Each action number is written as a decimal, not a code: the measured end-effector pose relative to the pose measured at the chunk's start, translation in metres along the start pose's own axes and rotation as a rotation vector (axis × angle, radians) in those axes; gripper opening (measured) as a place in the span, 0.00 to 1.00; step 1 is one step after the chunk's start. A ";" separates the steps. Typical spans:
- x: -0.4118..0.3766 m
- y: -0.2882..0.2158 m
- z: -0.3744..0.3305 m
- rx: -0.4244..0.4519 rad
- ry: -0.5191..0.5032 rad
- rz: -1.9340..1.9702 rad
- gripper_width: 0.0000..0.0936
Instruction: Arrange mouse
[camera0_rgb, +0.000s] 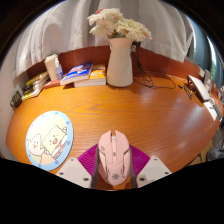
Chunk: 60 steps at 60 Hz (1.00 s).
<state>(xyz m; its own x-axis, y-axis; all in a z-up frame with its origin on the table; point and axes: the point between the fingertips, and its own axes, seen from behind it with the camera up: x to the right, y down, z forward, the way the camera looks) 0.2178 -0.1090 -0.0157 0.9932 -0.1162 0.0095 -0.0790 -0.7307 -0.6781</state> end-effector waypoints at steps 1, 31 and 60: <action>0.000 0.000 0.000 -0.001 0.001 0.000 0.47; -0.004 -0.134 -0.086 0.137 0.065 0.041 0.40; -0.196 -0.164 -0.092 0.196 -0.064 -0.066 0.40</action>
<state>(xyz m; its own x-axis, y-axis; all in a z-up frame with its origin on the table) 0.0287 -0.0281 0.1612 0.9996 -0.0248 0.0161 -0.0016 -0.5896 -0.8077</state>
